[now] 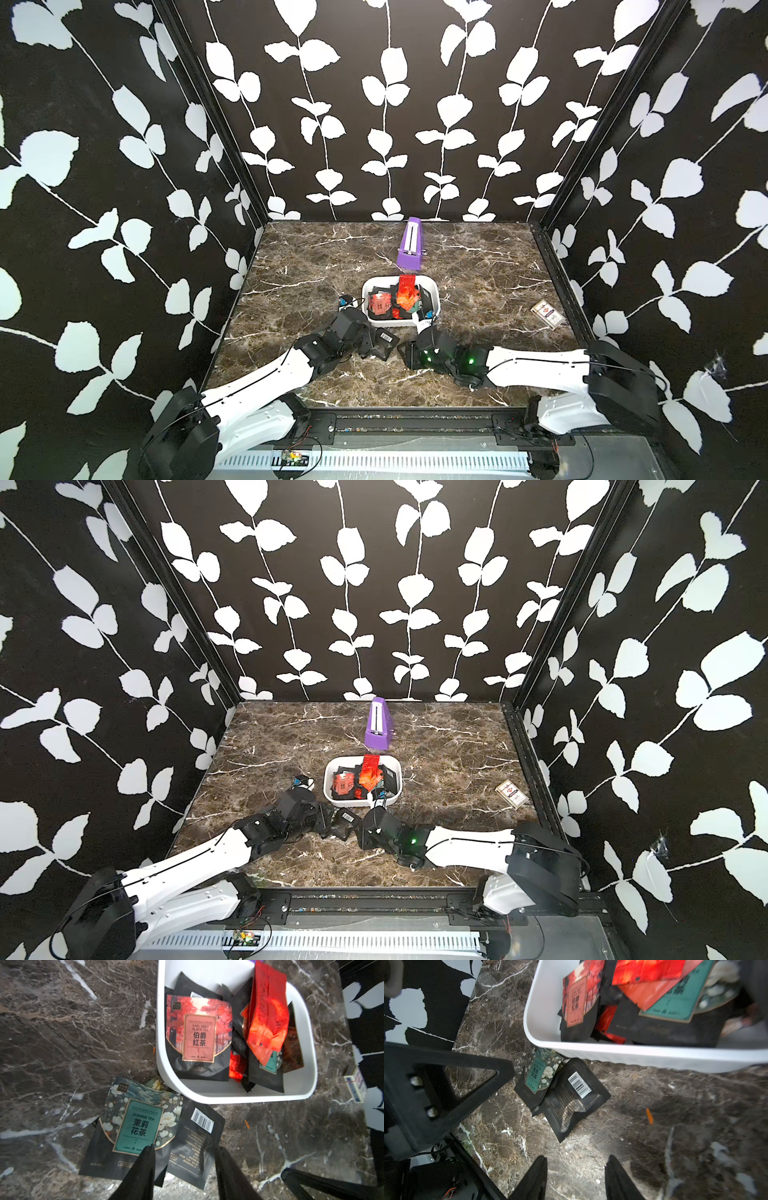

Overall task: Put the tea bags into the storage box
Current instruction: Pick up the tea bag from the center of the board.

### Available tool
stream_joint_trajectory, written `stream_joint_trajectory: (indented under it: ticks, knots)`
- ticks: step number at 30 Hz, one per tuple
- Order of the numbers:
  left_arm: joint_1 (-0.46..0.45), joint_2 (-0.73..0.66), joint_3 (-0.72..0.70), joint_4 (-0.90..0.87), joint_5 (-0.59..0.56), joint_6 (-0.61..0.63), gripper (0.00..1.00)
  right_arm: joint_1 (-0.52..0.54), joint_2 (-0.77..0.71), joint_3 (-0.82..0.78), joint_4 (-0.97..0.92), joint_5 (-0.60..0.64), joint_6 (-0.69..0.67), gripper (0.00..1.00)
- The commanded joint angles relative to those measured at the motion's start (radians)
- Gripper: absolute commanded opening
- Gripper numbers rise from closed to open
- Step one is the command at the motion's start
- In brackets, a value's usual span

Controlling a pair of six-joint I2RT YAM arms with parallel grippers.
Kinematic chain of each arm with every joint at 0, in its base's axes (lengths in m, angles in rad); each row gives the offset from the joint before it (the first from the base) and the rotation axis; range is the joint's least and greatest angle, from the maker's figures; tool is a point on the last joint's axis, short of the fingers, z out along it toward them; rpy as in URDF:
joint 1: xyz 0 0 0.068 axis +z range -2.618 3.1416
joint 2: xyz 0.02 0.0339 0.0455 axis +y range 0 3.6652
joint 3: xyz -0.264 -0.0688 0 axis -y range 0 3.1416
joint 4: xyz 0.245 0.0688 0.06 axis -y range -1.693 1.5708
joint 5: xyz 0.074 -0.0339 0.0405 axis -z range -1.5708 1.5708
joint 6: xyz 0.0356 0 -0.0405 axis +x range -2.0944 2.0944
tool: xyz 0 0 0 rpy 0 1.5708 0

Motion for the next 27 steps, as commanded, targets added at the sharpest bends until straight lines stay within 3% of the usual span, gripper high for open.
stream_joint_trajectory:
  ticks: [1, 7, 20, 27]
  knots:
    - [0.004, 0.009, 0.033, -0.004, 0.007, 0.027, 0.43, 0.022, 0.038, -0.021, 0.082, 0.038, 0.048, 0.47]
    - [0.004, 0.058, 0.038, 0.020, 0.046, 0.042, 0.41, 0.039, 0.122, 0.015, 0.125, 0.039, 0.073, 0.46]
    - [0.005, 0.190, 0.041, 0.107, 0.127, 0.025, 0.24, 0.040, 0.173, 0.021, 0.160, 0.128, 0.156, 0.42]
    - [0.005, 0.247, 0.046, 0.120, 0.143, 0.018, 0.15, 0.041, 0.242, 0.058, 0.167, 0.107, 0.234, 0.40]
